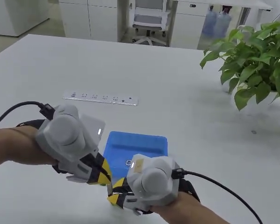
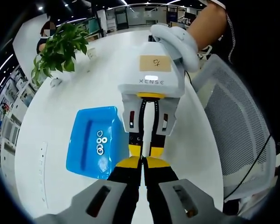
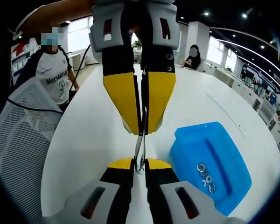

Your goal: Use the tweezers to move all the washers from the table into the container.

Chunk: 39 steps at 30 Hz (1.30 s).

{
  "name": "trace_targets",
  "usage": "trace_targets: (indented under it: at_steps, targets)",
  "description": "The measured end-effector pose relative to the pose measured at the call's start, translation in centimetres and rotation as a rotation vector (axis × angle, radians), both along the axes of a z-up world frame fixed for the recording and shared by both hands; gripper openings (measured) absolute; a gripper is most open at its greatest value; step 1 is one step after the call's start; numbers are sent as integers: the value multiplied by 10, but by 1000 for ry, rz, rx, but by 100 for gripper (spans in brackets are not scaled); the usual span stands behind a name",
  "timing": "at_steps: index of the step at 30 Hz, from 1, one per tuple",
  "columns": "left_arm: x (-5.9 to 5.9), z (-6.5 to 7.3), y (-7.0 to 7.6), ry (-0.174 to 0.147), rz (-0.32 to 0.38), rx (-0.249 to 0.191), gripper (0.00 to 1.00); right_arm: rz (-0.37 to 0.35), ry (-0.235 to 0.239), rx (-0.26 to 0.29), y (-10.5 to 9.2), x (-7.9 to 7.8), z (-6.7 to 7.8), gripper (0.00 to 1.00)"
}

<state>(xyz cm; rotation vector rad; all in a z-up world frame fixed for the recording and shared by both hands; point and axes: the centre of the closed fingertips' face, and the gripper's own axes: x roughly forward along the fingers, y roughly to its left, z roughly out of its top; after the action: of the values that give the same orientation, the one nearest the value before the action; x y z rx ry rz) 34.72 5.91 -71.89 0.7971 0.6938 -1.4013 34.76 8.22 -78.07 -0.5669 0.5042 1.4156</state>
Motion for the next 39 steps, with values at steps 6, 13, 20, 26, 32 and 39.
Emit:
trace_targets:
  at_steps: [6,13,20,26,32,39]
  targets:
    - [0,0,1,4,4,0,6,-12,16,0,0,0,0,10]
    - [-1,0,0,3,-2,7,6,-21,27,-1,-1,0,0,9]
    - [-1,4,-1,-3,-2,8,6,-23,23,2,-2,0,4,9]
    - [-1,11,-1,-9,2,7,6,-31,32,15,-2,1,10,9]
    - [-1,19,-1,-10,4,8,6,-25,19,16,-2,0,18,9]
    - [3,31,0,-24,5,7,6,-23,1,15,-1,6,32,9]
